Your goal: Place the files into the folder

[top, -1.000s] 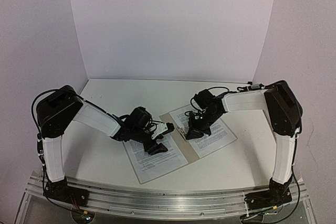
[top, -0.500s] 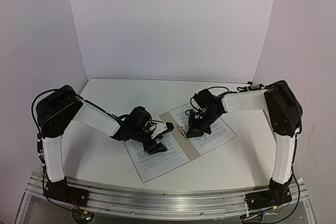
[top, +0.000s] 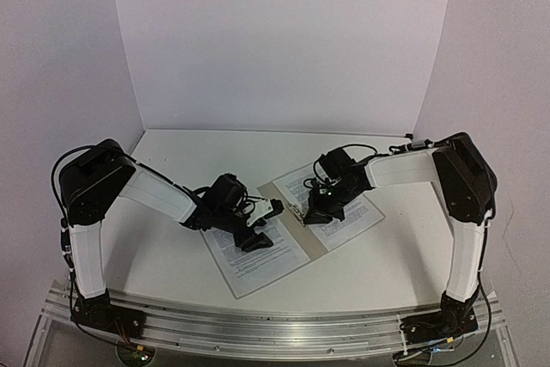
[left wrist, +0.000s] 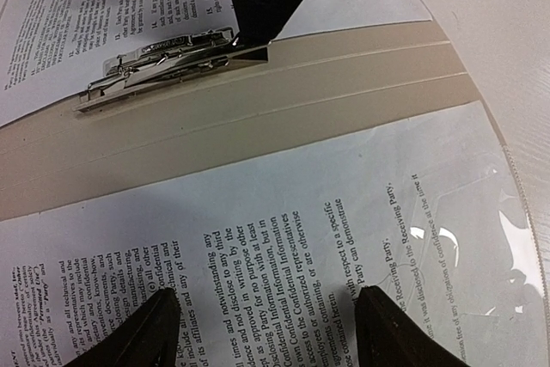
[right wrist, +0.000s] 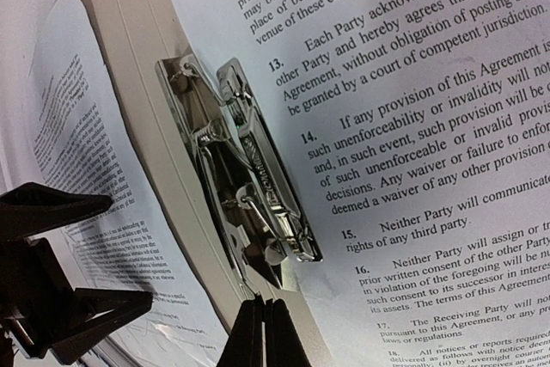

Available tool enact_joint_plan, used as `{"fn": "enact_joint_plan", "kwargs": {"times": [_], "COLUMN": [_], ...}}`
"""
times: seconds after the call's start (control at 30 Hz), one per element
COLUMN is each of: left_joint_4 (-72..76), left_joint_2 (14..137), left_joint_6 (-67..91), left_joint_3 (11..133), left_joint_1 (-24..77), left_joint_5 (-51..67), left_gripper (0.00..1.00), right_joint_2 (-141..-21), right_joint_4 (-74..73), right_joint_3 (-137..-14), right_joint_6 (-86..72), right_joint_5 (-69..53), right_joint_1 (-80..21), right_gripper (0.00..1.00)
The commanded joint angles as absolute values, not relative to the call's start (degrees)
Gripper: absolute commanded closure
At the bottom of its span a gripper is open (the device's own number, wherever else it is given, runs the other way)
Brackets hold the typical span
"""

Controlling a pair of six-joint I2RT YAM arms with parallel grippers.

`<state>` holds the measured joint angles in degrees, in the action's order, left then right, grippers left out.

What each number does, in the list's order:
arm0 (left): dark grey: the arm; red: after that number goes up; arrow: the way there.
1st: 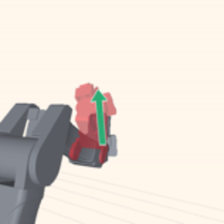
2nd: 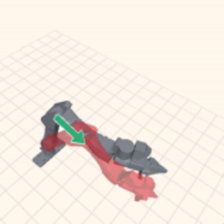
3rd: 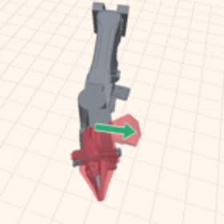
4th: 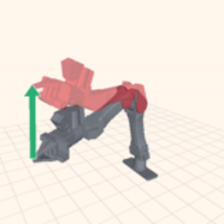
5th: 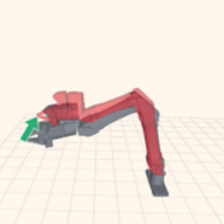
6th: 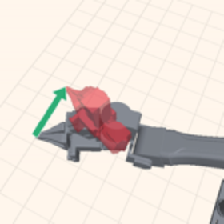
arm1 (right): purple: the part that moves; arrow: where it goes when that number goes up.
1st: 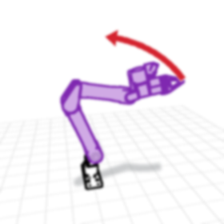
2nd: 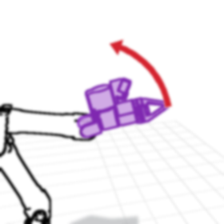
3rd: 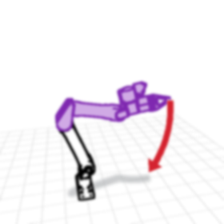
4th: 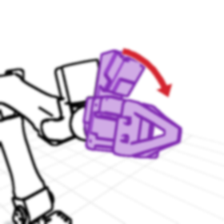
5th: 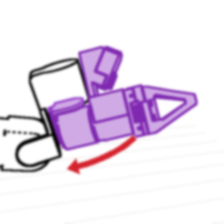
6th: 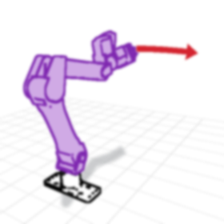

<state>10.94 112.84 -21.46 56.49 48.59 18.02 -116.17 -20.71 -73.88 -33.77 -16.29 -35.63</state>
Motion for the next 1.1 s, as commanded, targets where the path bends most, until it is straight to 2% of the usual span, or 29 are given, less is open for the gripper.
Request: {"fn": "enact_joint_plan", "kwargs": {"times": [0.0,0.57,1.07], "left_joint_4": [7.6,5.2,5.2], "left_joint_2": [114.0,114.4,114.0], "left_joint_6": [-22.8,-24.8,-25.1], "left_joint_3": [55.1,55.7,55.4], "left_joint_1": [48.5,48.6,48.6], "left_joint_5": [18.8,22.7,23.6], "left_gripper": [0.3,0.3,0.31], "right_joint_2": [-123.3,-120.0,-125.6], "right_joint_4": [-26.3,-26.4,-22.6], "right_joint_3": [-67.9,-72.0,-63.7], "right_joint_6": [-35.1,-36.5,-36.9], "right_joint_5": [-3.3,-0.4,-1.6], "right_joint_1": [-34.5,-34.3,-33.0], "right_gripper": [1.0,1.0,1.0]}}
